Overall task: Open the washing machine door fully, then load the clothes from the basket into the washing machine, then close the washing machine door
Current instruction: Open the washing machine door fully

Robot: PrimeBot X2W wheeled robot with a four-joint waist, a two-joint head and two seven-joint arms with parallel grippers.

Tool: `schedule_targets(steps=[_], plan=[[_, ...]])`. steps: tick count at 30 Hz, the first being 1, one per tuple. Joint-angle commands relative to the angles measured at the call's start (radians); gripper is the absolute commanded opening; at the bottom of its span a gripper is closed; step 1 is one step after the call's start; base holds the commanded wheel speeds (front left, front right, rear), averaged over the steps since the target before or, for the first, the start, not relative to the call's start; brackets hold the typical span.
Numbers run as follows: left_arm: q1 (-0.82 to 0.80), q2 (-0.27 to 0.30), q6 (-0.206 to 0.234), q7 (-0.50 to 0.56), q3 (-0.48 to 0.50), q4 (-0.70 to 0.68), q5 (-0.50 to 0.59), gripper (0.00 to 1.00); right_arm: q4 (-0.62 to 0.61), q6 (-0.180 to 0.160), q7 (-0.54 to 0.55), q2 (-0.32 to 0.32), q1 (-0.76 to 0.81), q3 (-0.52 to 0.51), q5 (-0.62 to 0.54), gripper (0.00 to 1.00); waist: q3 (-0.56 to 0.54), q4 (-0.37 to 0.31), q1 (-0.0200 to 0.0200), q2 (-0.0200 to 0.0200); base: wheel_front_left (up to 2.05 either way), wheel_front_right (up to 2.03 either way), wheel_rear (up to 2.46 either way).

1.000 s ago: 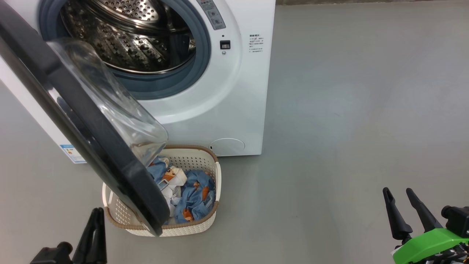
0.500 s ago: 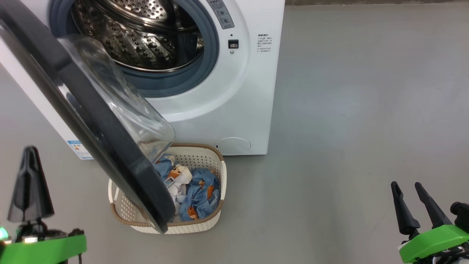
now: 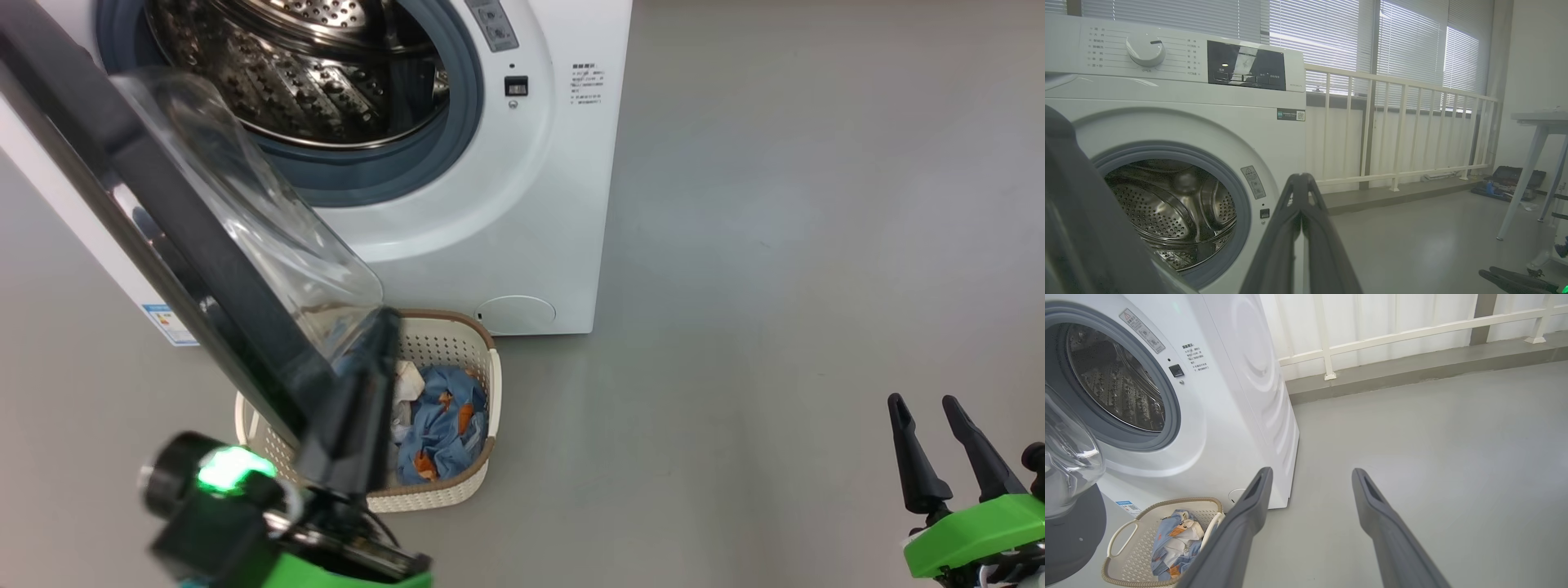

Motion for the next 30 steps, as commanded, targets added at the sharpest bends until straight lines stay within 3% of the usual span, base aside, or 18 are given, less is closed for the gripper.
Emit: schedule_targets(steps=[1, 9, 17, 30], plan=[[-0.019, 0.006, 0.012, 0.005, 0.012, -0.004, -0.012, 0.00, -0.027, 0.008, -0.013, -0.021, -0.019, 0.022, -0.016, 1.00, 0.005, -0.003, 0.0000, 0.0000, 0.00, 0.00, 0.00], [-0.025, 0.002, 0.054, -0.039, -0.078, 0.220, -0.086, 0.00, -0.029, 0.008, -0.013, -0.019, -0.037, 0.042, -0.023, 1.00, 0.021, -0.012, 0.0000, 0.0000, 0.00, 0.00, 0.00], [-0.055, 0.001, 0.080, -0.086, -0.044, 0.401, -0.120, 0.00, -0.029, 0.008, -0.013, -0.018, -0.037, 0.059, -0.035, 1.00, 0.024, -0.019, 0.0000, 0.0000, 0.00, 0.00, 0.00], [-0.071, 0.008, 0.097, -0.113, 0.020, 0.523, -0.145, 0.00, -0.030, 0.008, -0.013, -0.020, -0.024, 0.047, -0.046, 1.00, 0.011, -0.009, 0.0000, 0.0000, 0.00, 0.00, 0.00]])
